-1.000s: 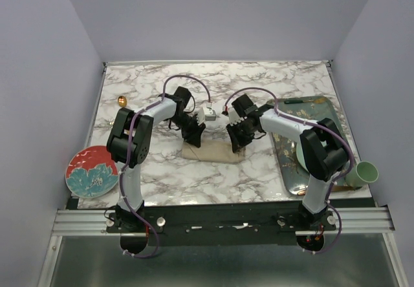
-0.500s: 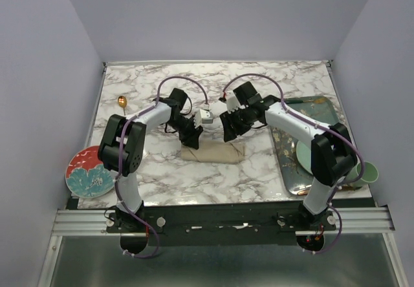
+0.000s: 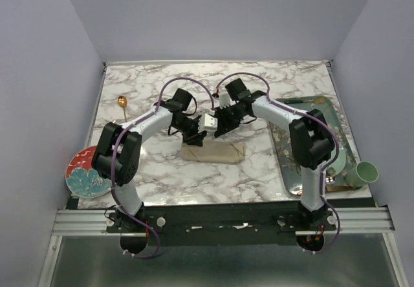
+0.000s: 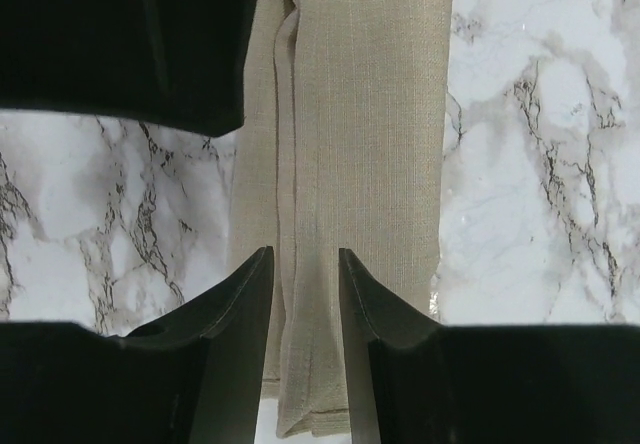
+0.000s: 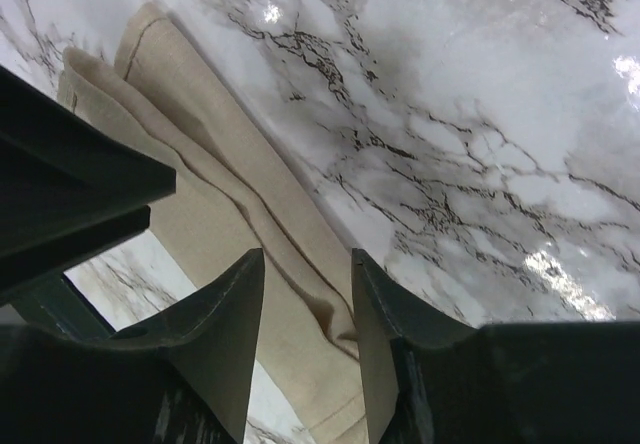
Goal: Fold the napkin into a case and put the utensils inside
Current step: Smooth out the smaller rectangle-folded napkin at the center of the board.
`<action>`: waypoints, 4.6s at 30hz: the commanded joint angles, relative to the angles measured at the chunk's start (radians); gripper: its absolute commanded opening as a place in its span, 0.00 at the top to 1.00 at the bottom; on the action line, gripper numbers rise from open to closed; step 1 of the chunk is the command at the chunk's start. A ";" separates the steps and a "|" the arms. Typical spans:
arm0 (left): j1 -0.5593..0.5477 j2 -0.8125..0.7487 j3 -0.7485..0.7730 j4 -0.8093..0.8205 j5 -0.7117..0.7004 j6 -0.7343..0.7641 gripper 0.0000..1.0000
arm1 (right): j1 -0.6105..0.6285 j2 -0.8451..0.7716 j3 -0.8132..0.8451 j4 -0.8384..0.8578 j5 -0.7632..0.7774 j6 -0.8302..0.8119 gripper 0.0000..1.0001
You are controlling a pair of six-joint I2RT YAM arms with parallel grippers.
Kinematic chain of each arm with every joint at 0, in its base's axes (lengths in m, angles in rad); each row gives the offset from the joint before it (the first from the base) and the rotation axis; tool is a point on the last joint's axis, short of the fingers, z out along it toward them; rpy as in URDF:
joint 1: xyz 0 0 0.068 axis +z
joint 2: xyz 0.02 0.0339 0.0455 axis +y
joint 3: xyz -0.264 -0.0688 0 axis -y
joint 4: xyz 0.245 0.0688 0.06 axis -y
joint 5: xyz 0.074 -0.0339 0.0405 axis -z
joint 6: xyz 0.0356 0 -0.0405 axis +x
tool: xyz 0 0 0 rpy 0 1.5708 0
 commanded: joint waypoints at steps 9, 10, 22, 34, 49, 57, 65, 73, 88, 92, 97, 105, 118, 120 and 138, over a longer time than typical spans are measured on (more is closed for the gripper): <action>-0.054 0.025 -0.020 0.029 -0.102 0.098 0.60 | 0.000 0.095 0.021 0.037 -0.131 0.040 0.57; -0.058 0.029 -0.020 0.030 -0.105 0.098 0.59 | 0.001 0.100 0.019 0.037 -0.134 0.038 0.57; -0.095 0.068 -0.015 0.021 -0.168 0.115 0.68 | 0.003 0.137 0.004 0.040 -0.163 0.027 0.70; -0.098 0.068 -0.017 0.056 -0.189 0.078 0.92 | 0.015 0.135 -0.030 0.049 -0.194 0.018 0.92; -0.114 0.028 -0.021 0.088 -0.189 0.067 1.00 | 0.030 0.126 -0.047 0.063 -0.203 0.009 0.96; -0.154 0.045 -0.005 0.082 -0.221 0.066 1.00 | 0.030 0.112 -0.050 0.061 -0.195 0.003 0.95; -0.152 0.072 -0.034 0.102 -0.275 0.038 1.00 | 0.030 0.034 -0.079 0.032 -0.132 -0.029 0.84; -0.117 0.014 -0.020 0.193 -0.271 -0.094 0.68 | 0.009 -0.004 -0.080 -0.014 -0.092 -0.039 0.76; -0.048 -0.158 -0.119 0.159 0.062 -0.672 0.79 | -0.019 0.028 -0.068 -0.022 -0.172 -0.022 0.76; -0.002 -0.150 -0.195 0.263 0.037 -0.848 0.80 | -0.019 0.045 -0.068 -0.017 -0.169 -0.023 0.76; 0.027 -0.110 -0.210 0.329 -0.019 -0.951 0.73 | -0.020 0.075 -0.057 -0.011 -0.168 -0.020 0.77; 0.080 -0.066 -0.186 0.352 -0.111 -1.059 0.60 | -0.020 0.117 -0.030 0.003 -0.188 -0.002 0.77; 0.058 -0.050 -0.120 0.334 -0.064 -0.972 0.55 | -0.020 0.126 -0.013 0.003 -0.211 -0.006 0.77; 0.049 -0.052 -0.106 0.306 -0.002 -0.799 0.53 | -0.020 0.129 -0.014 0.003 -0.211 -0.008 0.77; -0.023 0.053 0.034 -0.080 -0.022 0.091 0.51 | -0.020 0.134 -0.028 0.003 -0.229 0.001 0.80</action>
